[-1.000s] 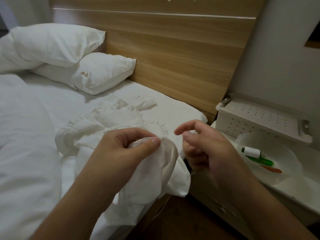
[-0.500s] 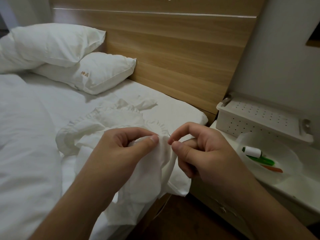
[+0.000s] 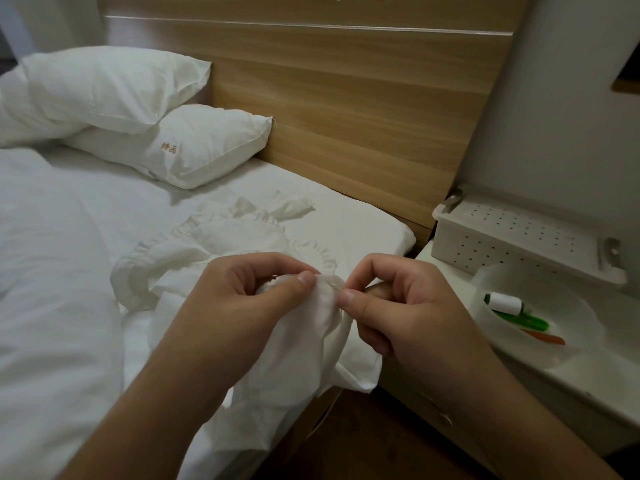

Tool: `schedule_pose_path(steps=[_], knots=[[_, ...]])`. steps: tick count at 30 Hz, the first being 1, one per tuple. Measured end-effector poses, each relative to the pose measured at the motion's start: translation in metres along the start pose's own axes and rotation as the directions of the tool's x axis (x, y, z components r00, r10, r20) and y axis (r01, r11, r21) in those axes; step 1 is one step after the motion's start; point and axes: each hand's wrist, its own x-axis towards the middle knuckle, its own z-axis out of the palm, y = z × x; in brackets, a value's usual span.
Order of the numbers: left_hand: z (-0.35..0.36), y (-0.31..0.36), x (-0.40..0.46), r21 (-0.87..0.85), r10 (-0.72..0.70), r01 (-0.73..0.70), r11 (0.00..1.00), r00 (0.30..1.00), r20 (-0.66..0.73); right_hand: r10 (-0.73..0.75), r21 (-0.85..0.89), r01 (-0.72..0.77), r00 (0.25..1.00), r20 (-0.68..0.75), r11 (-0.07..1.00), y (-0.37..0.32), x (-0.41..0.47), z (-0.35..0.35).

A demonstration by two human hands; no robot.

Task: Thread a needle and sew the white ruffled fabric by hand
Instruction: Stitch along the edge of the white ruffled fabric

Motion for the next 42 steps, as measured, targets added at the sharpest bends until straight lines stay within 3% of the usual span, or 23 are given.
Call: schedule_pose_path(steps=[29, 36, 42], knots=[[0.001, 0.000, 0.001, 0.097, 0.069, -0.068, 0.993, 0.998, -0.011, -0.004, -0.061, 0.001, 0.999, -0.040, 0.998, 0.006, 0.001, 0.000], [0.002, 0.001, 0.000, 0.105, 0.054, -0.051, 0.993, 0.998, -0.024, -0.011, -0.007, 0.010, 0.995, -0.100, 1.000, 0.003, 0.000, -0.001], [0.002, 0.001, 0.000, 0.089, 0.055, -0.055, 0.994, 0.998, 0.009, -0.099, -0.122, 0.082, 0.984, -0.147, 0.989, 0.004, -0.002, 0.009]])
